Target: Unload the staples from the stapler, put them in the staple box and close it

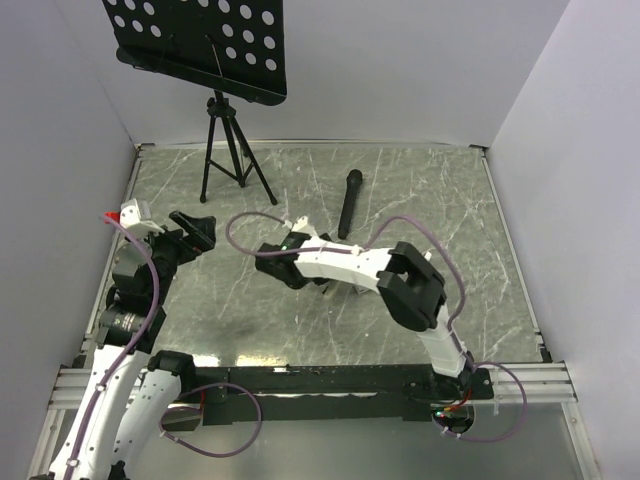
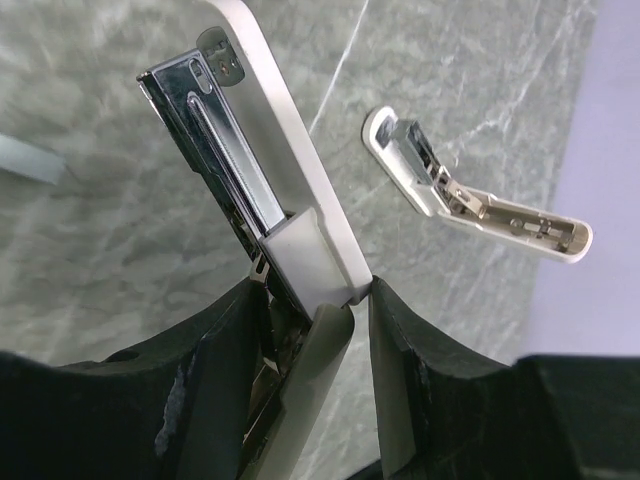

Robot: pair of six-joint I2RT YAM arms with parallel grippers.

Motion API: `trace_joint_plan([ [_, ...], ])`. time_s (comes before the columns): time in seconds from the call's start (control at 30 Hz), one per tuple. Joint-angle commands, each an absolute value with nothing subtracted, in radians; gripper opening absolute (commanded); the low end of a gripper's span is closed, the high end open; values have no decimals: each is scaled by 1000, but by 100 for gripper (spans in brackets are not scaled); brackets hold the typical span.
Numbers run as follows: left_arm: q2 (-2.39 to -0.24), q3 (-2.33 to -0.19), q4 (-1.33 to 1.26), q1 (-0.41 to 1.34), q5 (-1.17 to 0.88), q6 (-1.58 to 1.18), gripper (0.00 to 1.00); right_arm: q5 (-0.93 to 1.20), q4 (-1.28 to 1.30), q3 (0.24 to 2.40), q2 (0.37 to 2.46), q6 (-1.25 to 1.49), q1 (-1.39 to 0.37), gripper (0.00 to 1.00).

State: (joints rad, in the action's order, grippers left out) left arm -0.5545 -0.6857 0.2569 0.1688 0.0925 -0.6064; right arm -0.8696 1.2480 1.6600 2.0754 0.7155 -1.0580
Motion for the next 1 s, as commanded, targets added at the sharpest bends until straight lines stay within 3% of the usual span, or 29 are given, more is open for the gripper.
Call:
trace_joint_plan([
  [0.0, -566, -703, 261, 163, 155, -620, 99, -922, 1474, 1652, 2131, 715, -1083, 19],
  [0.33, -578, -698, 258, 164, 146, -626, 100, -862, 1355, 1580, 2220, 611, -1137, 19],
  [0.73, -565, -695, 261, 163, 153, -626, 99, -986, 1523, 1674, 2121, 684, -1100, 20],
  [0.97, -561, -695, 256, 164, 149, -624, 99, -928, 1418, 1582, 2241, 690, -1129, 19],
])
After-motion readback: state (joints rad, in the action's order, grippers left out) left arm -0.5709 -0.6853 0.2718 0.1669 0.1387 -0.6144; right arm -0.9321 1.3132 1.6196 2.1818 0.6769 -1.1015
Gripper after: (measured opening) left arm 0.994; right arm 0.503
